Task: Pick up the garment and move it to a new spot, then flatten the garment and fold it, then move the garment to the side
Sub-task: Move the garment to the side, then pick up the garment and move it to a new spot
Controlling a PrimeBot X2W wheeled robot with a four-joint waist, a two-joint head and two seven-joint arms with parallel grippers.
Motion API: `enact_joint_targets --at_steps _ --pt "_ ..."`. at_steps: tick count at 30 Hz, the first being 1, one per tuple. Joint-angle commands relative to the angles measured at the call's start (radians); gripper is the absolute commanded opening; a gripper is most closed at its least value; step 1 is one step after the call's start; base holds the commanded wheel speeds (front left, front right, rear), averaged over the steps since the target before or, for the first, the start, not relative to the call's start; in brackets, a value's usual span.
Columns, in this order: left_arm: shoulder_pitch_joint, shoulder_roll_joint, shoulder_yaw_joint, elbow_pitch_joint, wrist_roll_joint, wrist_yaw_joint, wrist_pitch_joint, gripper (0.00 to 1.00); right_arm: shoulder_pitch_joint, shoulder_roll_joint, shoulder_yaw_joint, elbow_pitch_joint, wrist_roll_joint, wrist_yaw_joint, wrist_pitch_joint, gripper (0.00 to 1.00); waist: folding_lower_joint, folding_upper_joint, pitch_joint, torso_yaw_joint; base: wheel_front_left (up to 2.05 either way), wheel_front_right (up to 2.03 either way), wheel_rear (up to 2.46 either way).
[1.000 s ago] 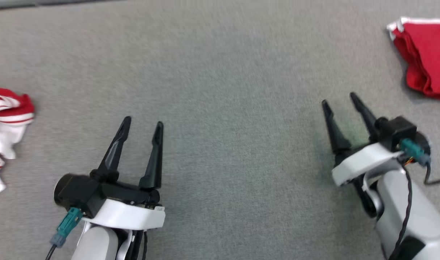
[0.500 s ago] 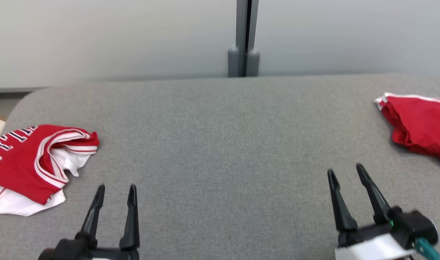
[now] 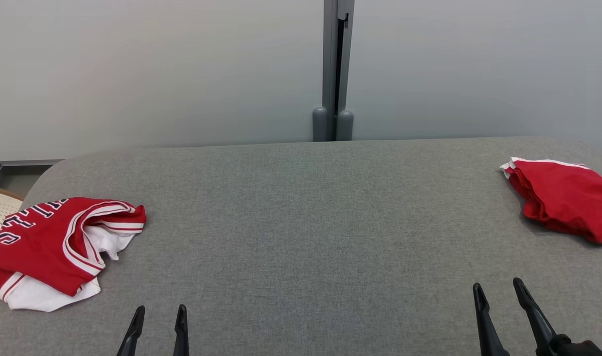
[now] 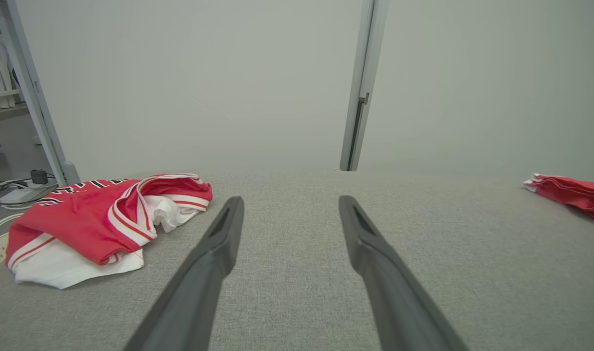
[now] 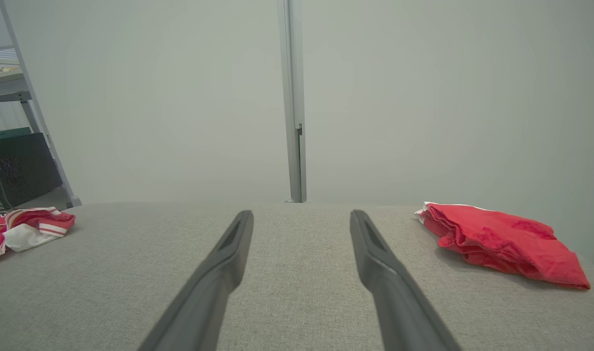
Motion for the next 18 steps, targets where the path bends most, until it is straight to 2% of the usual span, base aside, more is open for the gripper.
enact_joint_targets --at_steps 1,11,15,18 --pt "-0.008 0.003 0.004 0.004 -0.003 0.005 -0.001 1.0 0.012 -0.001 0.002 -0.003 0.001 -0.001 -0.001 1.0 0.0 -0.0001 -0.002 -0.001 0.0 0.0 0.0" --pt "-0.013 0.003 -0.003 0.015 -0.001 0.008 -0.001 1.0 0.027 0.002 0.006 -0.002 0.009 -0.001 -0.001 1.0 0.0 -0.0001 -0.017 0.008 0.0 0.0 0.0" --pt "-0.021 0.003 -0.012 0.018 0.008 0.013 -0.001 1.0 0.038 0.004 0.009 -0.007 0.014 -0.001 -0.001 1.0 0.0 -0.0001 -0.018 0.06 0.0 0.0 0.0" --pt "-0.024 0.003 -0.015 0.021 0.016 0.011 -0.001 1.0 0.048 0.004 0.019 -0.007 0.016 -0.001 -0.001 1.0 0.0 -0.0001 -0.016 0.131 0.0 0.0 0.0"
